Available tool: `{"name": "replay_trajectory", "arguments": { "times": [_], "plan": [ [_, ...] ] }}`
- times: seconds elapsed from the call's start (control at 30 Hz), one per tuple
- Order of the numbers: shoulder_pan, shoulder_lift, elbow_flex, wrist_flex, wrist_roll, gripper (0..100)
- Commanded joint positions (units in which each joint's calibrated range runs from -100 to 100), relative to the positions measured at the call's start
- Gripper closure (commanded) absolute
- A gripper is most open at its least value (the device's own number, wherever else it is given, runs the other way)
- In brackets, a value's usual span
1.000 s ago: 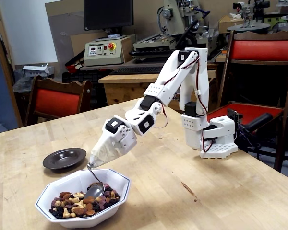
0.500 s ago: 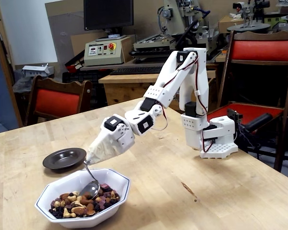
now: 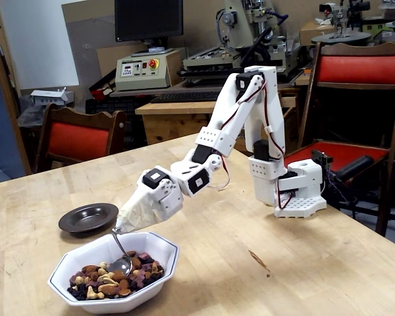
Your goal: Use spoon to take food
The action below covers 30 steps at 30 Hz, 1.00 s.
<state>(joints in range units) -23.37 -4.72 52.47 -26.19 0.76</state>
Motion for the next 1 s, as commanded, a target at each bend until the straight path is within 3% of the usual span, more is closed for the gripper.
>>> {"name": "replay_trajectory", "arguments": {
  "times": [0.0,0.97],
  "plan": [
    [-0.26,-0.11,-1.58,-1.79,-0.2,96],
    [-0.11,0.23,7.98,-20.85,-0.2,96]
  ]
}}
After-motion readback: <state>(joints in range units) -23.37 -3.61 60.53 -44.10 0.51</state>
